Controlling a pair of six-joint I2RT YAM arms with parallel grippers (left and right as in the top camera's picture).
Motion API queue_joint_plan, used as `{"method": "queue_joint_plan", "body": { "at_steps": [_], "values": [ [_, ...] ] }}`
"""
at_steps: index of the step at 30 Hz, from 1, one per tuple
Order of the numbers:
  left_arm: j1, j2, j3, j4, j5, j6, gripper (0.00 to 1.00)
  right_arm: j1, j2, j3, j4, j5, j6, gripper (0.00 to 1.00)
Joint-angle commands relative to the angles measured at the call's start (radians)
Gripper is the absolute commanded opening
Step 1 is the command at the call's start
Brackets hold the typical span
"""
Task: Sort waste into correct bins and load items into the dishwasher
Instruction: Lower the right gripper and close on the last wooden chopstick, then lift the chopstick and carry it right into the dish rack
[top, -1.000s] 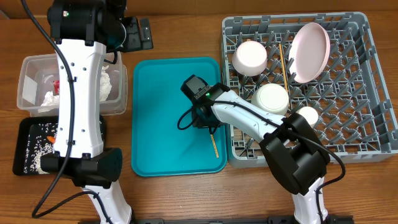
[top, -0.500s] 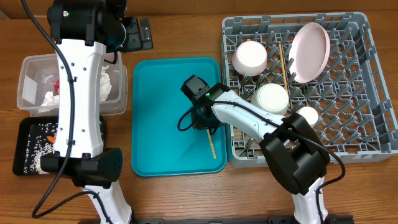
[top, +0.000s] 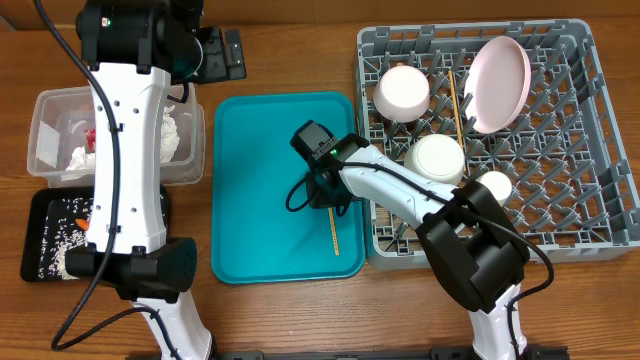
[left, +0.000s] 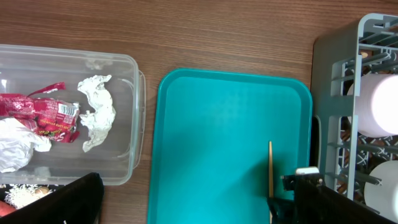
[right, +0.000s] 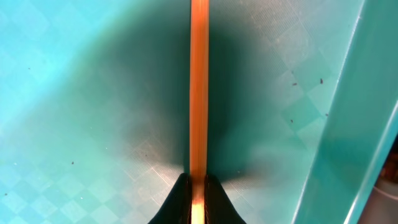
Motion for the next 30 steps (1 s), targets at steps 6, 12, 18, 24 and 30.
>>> {"method": "queue_joint_plan", "body": {
  "at_steps": [6, 12, 18, 24, 30],
  "values": [
    [-0.007, -0.023, 0.019, 0.001, 0.011, -0.010, 1.00, -0.002, 0.017, 0.000, 0.010, -0.001, 0.025, 0.04],
    [-0.007, -0.023, 0.019, 0.001, 0.011, -0.010, 1.00, -0.002, -0.002, 0.084, -0.032, -0.037, -0.013, 0.04],
    [-0.007, -0.023, 0.019, 0.001, 0.011, -0.010, 1.00, -0.002, -0.073, 0.193, -0.053, -0.031, -0.063, 0.04],
    [-0.007, -0.023, 0.019, 0.001, 0.011, -0.010, 1.00, -0.053, -0.152, 0.271, -0.090, 0.074, -0.189, 0.04],
    [-0.007, -0.023, 0.019, 0.002, 0.011, -0.010, 1.00, -0.229, -0.224, 0.292, -0.147, 0.069, -0.272, 0.04]
  ]
}}
